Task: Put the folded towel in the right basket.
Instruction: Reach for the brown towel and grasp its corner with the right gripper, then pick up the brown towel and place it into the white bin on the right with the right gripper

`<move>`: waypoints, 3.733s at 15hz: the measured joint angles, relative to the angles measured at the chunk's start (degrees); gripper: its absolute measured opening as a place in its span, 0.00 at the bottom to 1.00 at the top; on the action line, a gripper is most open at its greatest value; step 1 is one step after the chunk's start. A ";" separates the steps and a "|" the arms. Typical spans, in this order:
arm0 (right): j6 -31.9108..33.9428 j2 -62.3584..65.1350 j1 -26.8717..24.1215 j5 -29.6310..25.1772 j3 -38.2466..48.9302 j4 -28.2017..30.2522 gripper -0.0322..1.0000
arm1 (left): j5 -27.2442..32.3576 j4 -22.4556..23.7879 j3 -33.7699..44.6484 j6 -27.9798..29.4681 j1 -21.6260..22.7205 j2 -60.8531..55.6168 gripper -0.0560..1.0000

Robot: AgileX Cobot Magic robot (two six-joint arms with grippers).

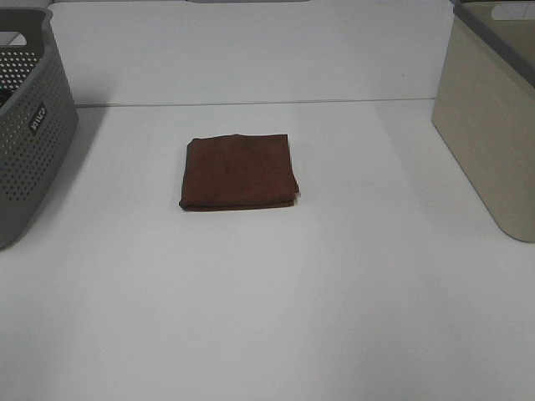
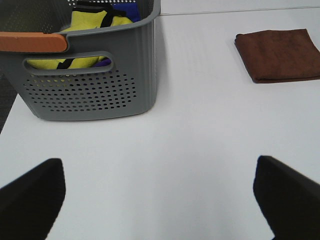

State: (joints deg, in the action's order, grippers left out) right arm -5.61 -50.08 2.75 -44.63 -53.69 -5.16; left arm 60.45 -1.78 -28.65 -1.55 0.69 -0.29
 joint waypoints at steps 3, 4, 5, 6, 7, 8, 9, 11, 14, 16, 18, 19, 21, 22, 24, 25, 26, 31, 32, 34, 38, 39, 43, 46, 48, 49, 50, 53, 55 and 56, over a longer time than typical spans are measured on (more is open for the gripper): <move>-0.34 -15.58 0.00 -1.55 -11.80 -2.01 0.76 | 0.00 0.00 0.00 0.00 0.00 0.00 0.97; -0.92 -20.28 0.00 -2.98 -15.81 -2.52 0.76 | 0.00 0.00 0.00 0.00 0.00 0.00 0.97; -3.84 -29.22 0.00 -5.56 -24.01 -6.19 0.76 | 0.00 0.00 0.00 0.00 0.00 0.00 0.97; -4.64 -31.00 0.00 -6.02 -26.07 -7.16 0.76 | 0.00 0.00 0.00 0.00 0.00 0.00 0.97; -6.42 -35.24 0.00 -7.10 -29.85 -9.68 0.76 | 0.00 0.00 0.00 0.00 0.00 0.00 0.97; -7.91 -39.30 0.00 -8.14 -32.83 -12.15 0.76 | 0.00 0.00 0.00 0.00 0.00 0.00 0.97; -9.28 -42.69 0.00 -8.94 -35.52 -14.61 0.76 | 0.00 0.00 0.00 0.00 0.00 0.00 0.97; -10.89 -48.93 0.69 -9.51 -40.22 -18.91 0.76 | 0.00 0.00 0.00 0.00 0.00 0.00 0.97; -12.03 -57.30 5.84 -10.14 -46.12 -19.94 0.76 | 0.00 0.00 0.00 0.00 0.00 0.00 0.97; -12.03 -63.54 9.45 -10.89 -49.50 -20.91 0.76 | 0.00 0.00 0.00 0.00 0.00 0.00 0.97; -12.03 -70.47 11.34 -13.41 -53.57 -23.66 0.76 | 0.00 0.00 0.00 0.00 0.00 0.00 0.97; -12.03 -73.80 11.40 -15.13 -56.15 -25.84 0.76 | 0.00 0.00 0.00 0.00 0.00 0.00 0.97; -10.89 -80.90 11.40 -16.90 -61.08 -27.90 0.76 | 0.00 0.00 0.00 0.00 0.00 0.00 0.97; -10.60 -82.68 11.40 -17.36 -62.51 -28.19 0.76 | 0.00 0.00 0.00 0.00 0.00 0.00 0.97; -9.22 -88.81 11.40 -19.25 -68.12 -28.48 0.76 | 0.00 0.00 0.00 0.00 0.00 0.00 0.97; -8.25 -93.79 11.40 -22.12 -73.17 -28.65 0.76 | 0.00 0.00 0.00 0.00 0.00 0.00 0.97; -7.96 -96.03 11.40 -23.15 -75.29 -28.71 0.76 | 0.00 0.00 0.00 0.00 0.00 0.00 0.97; -8.48 -101.18 11.40 -23.89 -77.18 -32.09 0.76 | 0.00 0.00 0.00 0.00 0.00 0.00 0.97; -9.28 -101.87 11.40 -23.78 -77.18 -33.58 0.76 | 0.00 0.00 0.00 0.00 0.00 0.00 0.97; -9.74 -102.50 11.40 -23.32 -77.41 -35.70 0.76 | 0.00 0.00 0.00 0.00 0.00 0.00 0.97; -11.06 -103.59 13.24 -21.26 -77.81 -37.53 0.75 | 0.00 0.00 0.00 0.00 0.00 0.00 0.97; -11.29 -103.76 14.15 -20.51 -77.81 -37.76 0.71 | 0.00 0.00 0.00 0.00 0.00 0.00 0.97; -11.46 -104.62 15.30 -18.74 -77.81 -36.61 0.13 | 0.00 0.00 0.00 0.00 0.00 0.00 0.97; -11.46 -104.91 15.30 -20.00 -79.58 -36.15 0.10 | 0.00 0.00 0.00 0.00 0.00 0.00 0.97; -11.46 -105.37 15.30 -23.78 -85.03 -35.75 0.10 | 0.00 0.00 0.00 0.00 0.00 0.00 0.97; -11.46 -105.48 15.30 -24.52 -88.46 -35.58 0.10 | 0.00 0.00 0.00 0.00 0.00 0.00 0.97; -10.66 -105.37 15.30 -24.81 -92.02 -35.01 0.10 | 0.00 0.00 0.00 0.00 0.00 0.00 0.97; -8.42 -101.13 15.36 -25.04 -97.98 -29.34 0.10 | 0.00 0.00 0.00 0.00 0.00 0.00 0.97; -7.85 -96.26 15.36 -25.15 -98.43 -21.94 0.10 | 0.00 0.00 0.00 0.00 0.00 0.00 0.97; -7.79 -91.21 15.36 -25.27 -98.49 -15.24 0.10 | 0.00 0.00 0.00 0.00 0.00 0.00 0.97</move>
State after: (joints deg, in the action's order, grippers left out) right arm -13.41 -141.29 18.11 -69.90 -152.18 -20.40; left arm 60.45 -1.78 -28.65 -1.55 0.69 -0.29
